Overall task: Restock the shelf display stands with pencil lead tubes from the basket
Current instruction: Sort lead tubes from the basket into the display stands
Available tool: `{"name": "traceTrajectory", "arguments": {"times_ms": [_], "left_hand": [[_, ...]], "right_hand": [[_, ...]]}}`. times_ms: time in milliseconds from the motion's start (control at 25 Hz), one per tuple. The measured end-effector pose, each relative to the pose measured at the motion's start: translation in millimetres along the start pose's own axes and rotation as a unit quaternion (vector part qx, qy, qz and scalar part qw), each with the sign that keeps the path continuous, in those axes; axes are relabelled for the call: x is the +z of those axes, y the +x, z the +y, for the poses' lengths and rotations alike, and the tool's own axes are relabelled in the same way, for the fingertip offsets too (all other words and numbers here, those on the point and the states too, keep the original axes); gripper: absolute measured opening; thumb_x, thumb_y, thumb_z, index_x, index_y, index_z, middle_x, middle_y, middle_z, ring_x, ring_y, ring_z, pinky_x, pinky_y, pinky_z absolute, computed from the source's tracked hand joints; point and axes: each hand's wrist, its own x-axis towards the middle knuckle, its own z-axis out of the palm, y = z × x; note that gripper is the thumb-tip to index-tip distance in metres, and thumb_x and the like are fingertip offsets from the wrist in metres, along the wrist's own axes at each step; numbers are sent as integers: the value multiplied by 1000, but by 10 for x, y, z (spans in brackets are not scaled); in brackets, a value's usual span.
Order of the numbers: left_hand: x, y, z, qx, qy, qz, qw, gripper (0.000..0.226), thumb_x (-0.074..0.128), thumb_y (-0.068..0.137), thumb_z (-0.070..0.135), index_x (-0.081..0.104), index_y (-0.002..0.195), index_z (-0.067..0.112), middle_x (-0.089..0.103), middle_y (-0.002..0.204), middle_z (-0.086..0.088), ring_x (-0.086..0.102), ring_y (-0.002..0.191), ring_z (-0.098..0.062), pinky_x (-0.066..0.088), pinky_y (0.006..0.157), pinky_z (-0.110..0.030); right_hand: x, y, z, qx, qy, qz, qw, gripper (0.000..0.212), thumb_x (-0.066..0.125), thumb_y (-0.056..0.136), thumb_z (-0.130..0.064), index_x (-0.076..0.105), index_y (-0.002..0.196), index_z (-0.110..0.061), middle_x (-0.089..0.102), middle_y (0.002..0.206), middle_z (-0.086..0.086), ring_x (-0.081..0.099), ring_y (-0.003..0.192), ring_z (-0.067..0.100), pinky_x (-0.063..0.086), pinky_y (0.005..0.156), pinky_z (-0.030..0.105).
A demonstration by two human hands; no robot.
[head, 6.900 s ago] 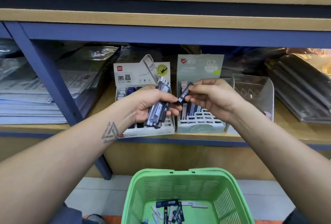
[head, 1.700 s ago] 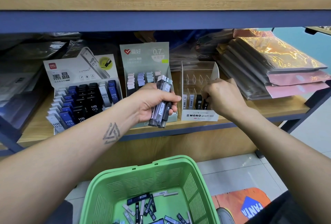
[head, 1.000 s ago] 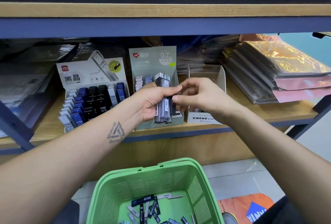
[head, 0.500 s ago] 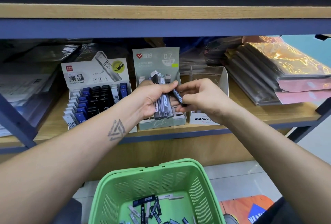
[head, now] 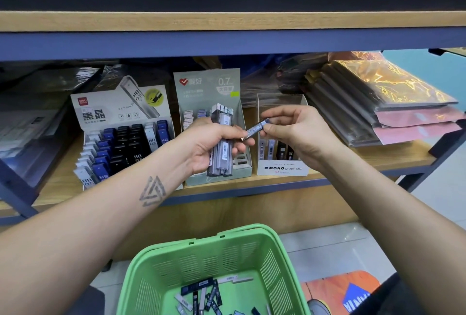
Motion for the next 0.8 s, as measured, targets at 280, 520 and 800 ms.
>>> {"name": "traceTrajectory", "arguments": {"times_ms": [280, 520, 800], "left_hand": [[136, 85, -77, -29, -2, -22, 999, 1, 65, 91, -3, 65, 91, -3, 73, 96, -23, 60, 53, -10, 50, 45, -17], [260, 150, -144, -29, 26, 24, 999, 22, 68, 88, -7, 60, 107, -11, 70, 106, -34, 62, 51, -15, 52, 45, -20], [210, 138, -145, -21, 48, 13, 999, 30, 71, 86, -7, 57, 112, -12, 71, 101, -33, 65, 54, -17, 54, 46, -21]], "right_hand": [[-240, -1, 9, 11, 19, 0, 1000, 20, 74, 83, 7, 75, 99, -5, 77, 92, 18, 76, 90, 32, 60, 75, 27], [-389, -5, -126, -25, -154, 42, 987, 16, 79, 82, -1, 78, 90, -14, 78, 86, 4, 77, 81, 19, 61, 72, 26], [-430, -4, -27, -62, -488, 71, 868, 10, 81, 83, -13, 78, 90, -19, 68, 79, -10, 64, 74, 4, 45, 64, 11]]}}
